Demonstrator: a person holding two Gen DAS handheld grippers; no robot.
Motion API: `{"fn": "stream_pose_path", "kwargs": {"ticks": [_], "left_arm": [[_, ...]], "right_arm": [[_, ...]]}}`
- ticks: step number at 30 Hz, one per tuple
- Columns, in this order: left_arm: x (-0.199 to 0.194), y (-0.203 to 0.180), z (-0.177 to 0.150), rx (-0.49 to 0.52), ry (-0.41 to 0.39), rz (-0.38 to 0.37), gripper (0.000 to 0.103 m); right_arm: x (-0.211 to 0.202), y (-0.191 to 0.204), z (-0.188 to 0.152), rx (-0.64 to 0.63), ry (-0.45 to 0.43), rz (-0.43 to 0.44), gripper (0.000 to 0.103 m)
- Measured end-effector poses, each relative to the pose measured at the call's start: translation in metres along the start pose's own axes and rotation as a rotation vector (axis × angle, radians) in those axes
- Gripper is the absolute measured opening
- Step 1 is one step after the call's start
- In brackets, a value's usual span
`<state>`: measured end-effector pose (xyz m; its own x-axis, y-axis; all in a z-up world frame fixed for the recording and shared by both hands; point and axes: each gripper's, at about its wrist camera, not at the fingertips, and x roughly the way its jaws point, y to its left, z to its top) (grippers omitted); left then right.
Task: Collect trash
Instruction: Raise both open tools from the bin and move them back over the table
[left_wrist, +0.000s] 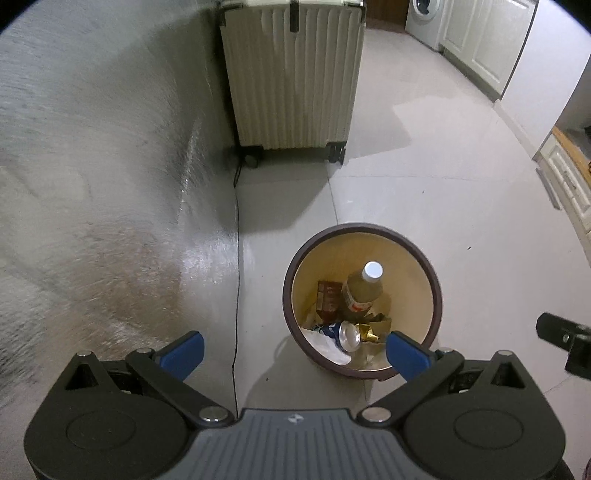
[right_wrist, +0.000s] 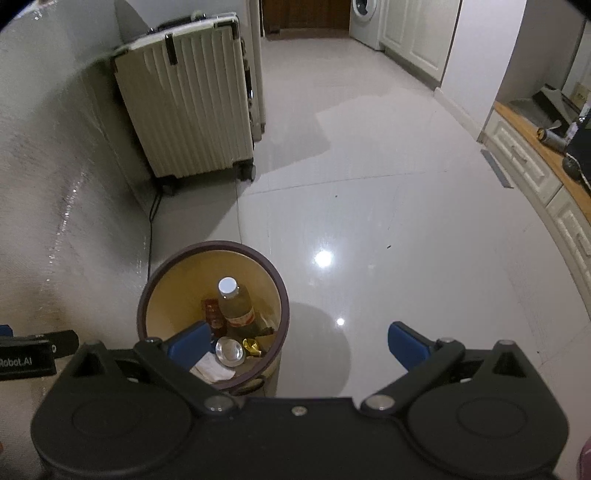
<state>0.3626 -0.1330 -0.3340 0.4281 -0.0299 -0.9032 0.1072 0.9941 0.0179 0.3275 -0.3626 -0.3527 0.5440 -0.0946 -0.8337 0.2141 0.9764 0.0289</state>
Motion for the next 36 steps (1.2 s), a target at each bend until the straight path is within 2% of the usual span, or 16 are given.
{"fn": "stream_pose_path", "kwargs": {"ticks": [7,17,29,36], "left_arm": [[-0.058,0.007,-0.009,-0.026,-0.090,-0.032,0.103],[-0.151,0.014,-0.015,-0.050,-0.227,-0.064,0.103],[-0.270,0.036,-0.026,-0.047,-0.444,-0.058,0.103],[-0.332,0.069,-0.034,-0.068,-0.563,-0.006,0.103]], "right_arm": [[-0.057,-0.003,-0.010,0.001,-0.071,-0.014,0.103],[-0.158,-0.003,-0.006,-0.009,-0.235,-0.013,0.103],[-0.261,0.012,0.006,-0.025,-0.427,0.005,0.103],[-0.308,0.042,0.009,-0.047,-0.526,0.062,0.103]]}}
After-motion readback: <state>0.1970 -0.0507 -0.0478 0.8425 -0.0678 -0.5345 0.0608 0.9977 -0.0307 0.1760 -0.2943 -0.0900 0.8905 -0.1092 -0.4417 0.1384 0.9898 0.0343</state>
